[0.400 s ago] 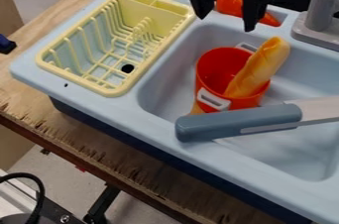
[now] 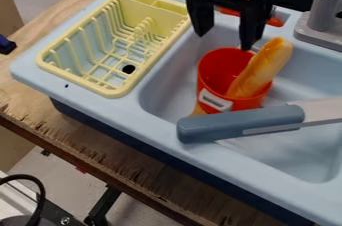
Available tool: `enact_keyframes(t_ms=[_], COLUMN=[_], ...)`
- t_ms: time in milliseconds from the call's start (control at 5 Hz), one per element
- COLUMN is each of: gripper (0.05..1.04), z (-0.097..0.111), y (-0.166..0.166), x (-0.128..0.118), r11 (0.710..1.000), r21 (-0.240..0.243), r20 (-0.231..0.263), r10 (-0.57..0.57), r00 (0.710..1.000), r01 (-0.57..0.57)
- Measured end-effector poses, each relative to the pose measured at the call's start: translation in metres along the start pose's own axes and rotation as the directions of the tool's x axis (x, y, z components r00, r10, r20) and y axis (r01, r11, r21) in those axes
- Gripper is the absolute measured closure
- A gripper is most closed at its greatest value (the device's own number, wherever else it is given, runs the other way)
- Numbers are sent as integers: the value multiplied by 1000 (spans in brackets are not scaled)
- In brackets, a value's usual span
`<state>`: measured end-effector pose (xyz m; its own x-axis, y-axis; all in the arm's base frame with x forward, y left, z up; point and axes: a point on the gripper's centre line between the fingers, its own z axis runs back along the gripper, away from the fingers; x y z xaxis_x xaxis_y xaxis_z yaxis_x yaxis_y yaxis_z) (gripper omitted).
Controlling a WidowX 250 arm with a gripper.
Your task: Moved the blue knife on the yellow basket
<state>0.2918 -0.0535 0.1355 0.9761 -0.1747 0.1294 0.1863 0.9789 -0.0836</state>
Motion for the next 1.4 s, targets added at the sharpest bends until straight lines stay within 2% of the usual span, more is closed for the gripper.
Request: enact_keyframes(t_ms=[200, 400, 600, 800, 1000, 1200, 1400], gripper=[84, 84, 84, 84, 84, 84, 84], z=[1, 11, 27, 23, 8, -5, -8], y=[-8, -21, -38, -59, -71, -76, -77], x=[-6, -14, -24, -36, -46, -49, -53], r11=[993, 963, 934, 911, 899, 902, 906], r21=[-42, -134, -156, -146, -90, -42, -4], r20=[-27, -45, 3, -1, -16, -9, 15], r10=[-110, -241, -324, -391, -433, -430, -424], r00=[994, 969, 946, 921, 901, 903, 906], r01=[109, 234, 320, 386, 430, 429, 424])
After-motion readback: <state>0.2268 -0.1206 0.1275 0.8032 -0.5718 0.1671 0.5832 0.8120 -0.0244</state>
